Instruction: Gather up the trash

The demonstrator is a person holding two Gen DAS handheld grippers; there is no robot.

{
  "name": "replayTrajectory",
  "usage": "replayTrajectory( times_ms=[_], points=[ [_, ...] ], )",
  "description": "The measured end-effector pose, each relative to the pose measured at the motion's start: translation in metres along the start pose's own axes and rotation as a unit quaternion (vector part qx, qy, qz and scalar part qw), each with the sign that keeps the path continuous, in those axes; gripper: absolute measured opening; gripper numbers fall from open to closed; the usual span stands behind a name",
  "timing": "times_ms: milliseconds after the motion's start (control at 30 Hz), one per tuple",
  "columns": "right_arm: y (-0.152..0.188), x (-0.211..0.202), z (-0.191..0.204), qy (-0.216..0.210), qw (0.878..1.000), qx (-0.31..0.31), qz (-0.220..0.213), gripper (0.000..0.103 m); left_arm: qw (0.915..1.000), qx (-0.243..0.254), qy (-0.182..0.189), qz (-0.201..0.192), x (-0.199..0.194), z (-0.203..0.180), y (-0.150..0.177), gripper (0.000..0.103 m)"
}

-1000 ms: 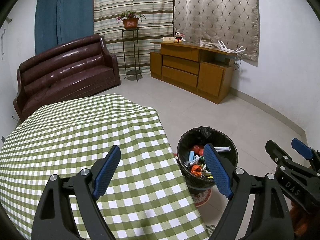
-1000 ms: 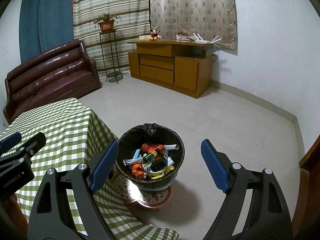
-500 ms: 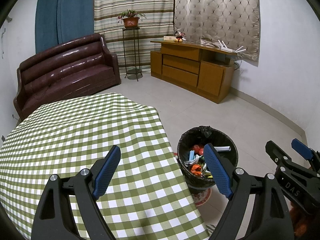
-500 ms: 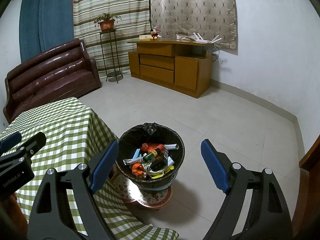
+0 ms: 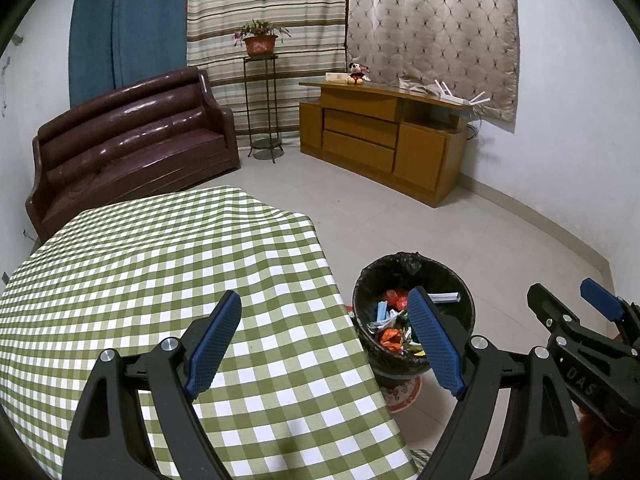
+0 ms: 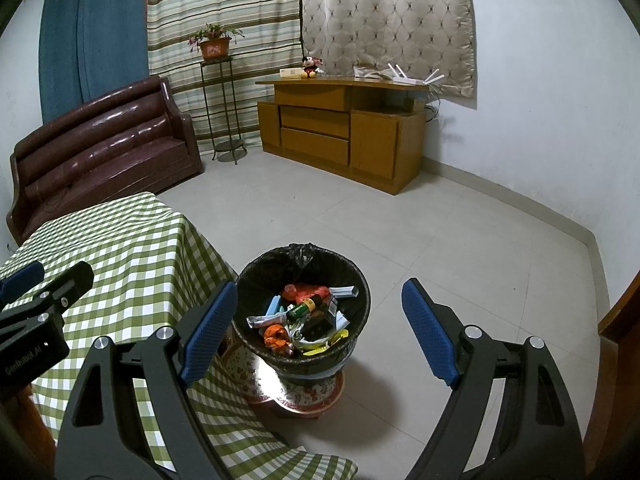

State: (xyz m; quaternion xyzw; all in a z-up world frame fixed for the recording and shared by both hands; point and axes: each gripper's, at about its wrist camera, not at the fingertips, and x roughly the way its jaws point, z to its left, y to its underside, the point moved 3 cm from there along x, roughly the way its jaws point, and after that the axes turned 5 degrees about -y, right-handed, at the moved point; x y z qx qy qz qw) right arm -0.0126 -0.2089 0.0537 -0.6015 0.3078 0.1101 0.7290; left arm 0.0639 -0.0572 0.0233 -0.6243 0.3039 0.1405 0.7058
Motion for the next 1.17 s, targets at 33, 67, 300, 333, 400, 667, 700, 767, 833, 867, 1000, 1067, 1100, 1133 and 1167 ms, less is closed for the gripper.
replayTrajectory(
  times_ms=[33, 67, 300, 333, 400, 667, 700, 767, 833, 867, 1000, 1067, 1100, 1133, 1167],
  points=[
    [0.001, 0.0, 0.001, 0.0, 1.0, 0.0, 0.001, 0.082, 1.0, 0.0, -0.001, -0.001, 0.0, 0.0, 0.0, 0.082],
    [0.0, 0.0, 0.0, 0.0, 1.0, 0.0, 0.001, 0.082, 1.0, 0.0, -0.003, -0.002, 0.0, 0.0, -0.001, 0.082],
    [0.002, 0.001, 0.001, 0.0, 1.0, -0.001, 0.001, 0.082, 1.0, 0.001, -0.005, -0.003, 0.0, -0.001, -0.001, 0.082],
    [0.003, 0.0, 0.002, 0.0, 1.0, -0.001, 0.002, 0.082, 1.0, 0.001, -0.005, -0.003, 0.0, -0.001, -0.001, 0.082],
    [0.003, 0.001, 0.002, 0.0, 1.0, -0.001, 0.002, 0.082, 1.0, 0.002, -0.005, -0.006, 0.0, -0.001, -0.001, 0.082],
    [0.001, 0.001, 0.002, 0.0, 1.0, -0.001, 0.002, 0.082, 1.0, 0.002, -0.003, -0.007, 0.001, -0.003, 0.001, 0.084],
    [0.001, 0.001, 0.001, 0.0, 1.0, -0.001, 0.002, 0.082, 1.0, 0.004, -0.003, -0.008, 0.001, -0.004, 0.001, 0.084],
    [0.001, 0.001, 0.002, -0.001, 1.0, -0.001, 0.003, 0.082, 0.9999, 0.008, -0.005, -0.011, 0.0, -0.004, 0.001, 0.084],
    [0.0, 0.001, 0.002, -0.001, 1.0, -0.002, 0.003, 0.082, 0.9998, 0.013, -0.005, -0.012, 0.0, -0.006, 0.001, 0.084],
    [0.001, 0.0, 0.003, -0.001, 1.0, -0.002, 0.003, 0.082, 0.9998, 0.014, -0.005, -0.011, 0.0, -0.006, 0.001, 0.084],
    [0.009, -0.001, 0.007, -0.004, 1.0, -0.007, 0.006, 0.082, 0.9999, 0.007, -0.011, 0.003, 0.005, 0.0, 0.003, 0.084],
    [0.013, -0.005, 0.009, -0.005, 1.0, -0.011, 0.006, 0.082, 0.9999, 0.0, -0.012, 0.013, 0.009, 0.006, 0.005, 0.084],
    [0.015, -0.006, 0.011, -0.005, 1.0, -0.013, 0.006, 0.082, 0.9998, -0.003, -0.013, 0.018, 0.011, 0.009, 0.006, 0.084],
    [0.017, -0.005, 0.013, -0.006, 1.0, -0.015, 0.007, 0.082, 0.9996, -0.006, -0.015, 0.022, 0.012, 0.013, 0.008, 0.084],
    [0.02, -0.007, 0.016, -0.007, 1.0, -0.017, 0.008, 0.082, 0.9995, -0.008, -0.018, 0.025, 0.013, 0.017, 0.009, 0.084]
  ],
)
